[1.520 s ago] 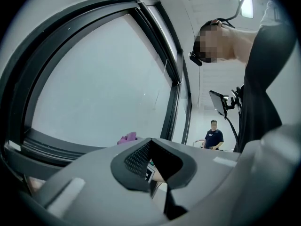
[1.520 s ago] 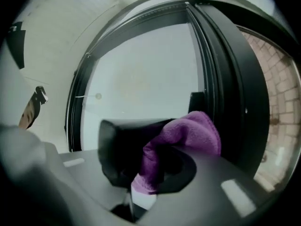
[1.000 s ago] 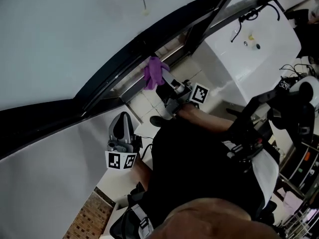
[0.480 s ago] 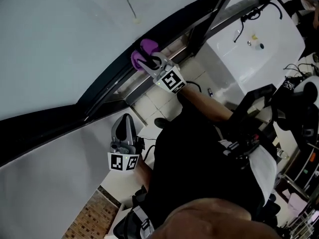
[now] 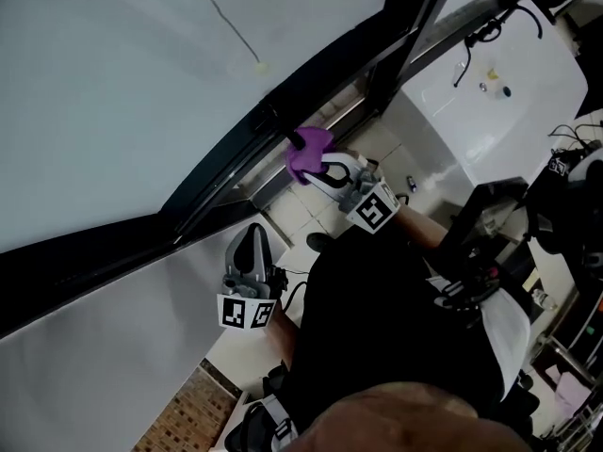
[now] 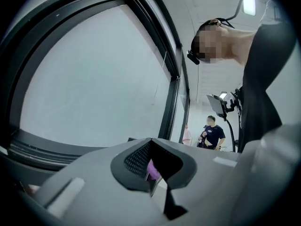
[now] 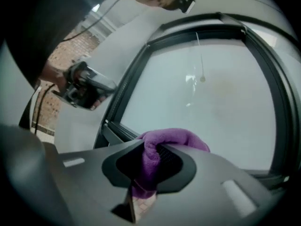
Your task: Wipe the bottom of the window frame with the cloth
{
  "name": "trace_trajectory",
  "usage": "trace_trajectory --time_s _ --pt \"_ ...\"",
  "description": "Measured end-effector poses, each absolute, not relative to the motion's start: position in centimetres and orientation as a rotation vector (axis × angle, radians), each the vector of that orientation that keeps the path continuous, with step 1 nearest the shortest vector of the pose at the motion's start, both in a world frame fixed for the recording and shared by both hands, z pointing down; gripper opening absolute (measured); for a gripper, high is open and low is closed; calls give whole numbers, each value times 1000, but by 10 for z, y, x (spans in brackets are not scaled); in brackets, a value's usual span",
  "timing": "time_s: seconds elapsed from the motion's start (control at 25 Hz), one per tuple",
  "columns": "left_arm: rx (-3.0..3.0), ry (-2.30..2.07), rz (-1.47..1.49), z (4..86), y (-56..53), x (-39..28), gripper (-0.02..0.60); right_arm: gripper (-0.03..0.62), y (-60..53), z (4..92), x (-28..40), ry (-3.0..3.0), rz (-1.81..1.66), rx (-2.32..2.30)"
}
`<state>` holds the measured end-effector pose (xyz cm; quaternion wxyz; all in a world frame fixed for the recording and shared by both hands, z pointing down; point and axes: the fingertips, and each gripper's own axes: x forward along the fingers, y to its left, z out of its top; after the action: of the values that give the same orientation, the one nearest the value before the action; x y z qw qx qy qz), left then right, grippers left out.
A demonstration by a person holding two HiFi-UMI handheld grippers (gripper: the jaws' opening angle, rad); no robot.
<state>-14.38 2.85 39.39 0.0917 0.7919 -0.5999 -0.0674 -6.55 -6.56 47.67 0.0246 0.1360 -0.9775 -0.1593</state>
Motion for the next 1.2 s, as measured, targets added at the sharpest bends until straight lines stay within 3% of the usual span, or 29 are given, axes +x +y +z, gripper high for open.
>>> trace_trajectory --time_s 0.16,0.32,0.68,1.0,1.2 --pt "2356 -1774 -210 397 25 -145 2 64 -64 426 -44 -3111 -461 467" --pt "2355 -1791 -218 393 27 -141 2 64 -151 417 -39 -3094 89 714" --pt "2305 -1859 -240 395 40 -151 2 64 -203 433 -152 -2649 -295 415" --pt "2295 -1841 -226 401 34 -154 2 63 -112 447 -75 -2503 -550 250" --pt "2327 -1798 -223 399 24 -150 2 64 -76 485 -37 -2605 -160 55"
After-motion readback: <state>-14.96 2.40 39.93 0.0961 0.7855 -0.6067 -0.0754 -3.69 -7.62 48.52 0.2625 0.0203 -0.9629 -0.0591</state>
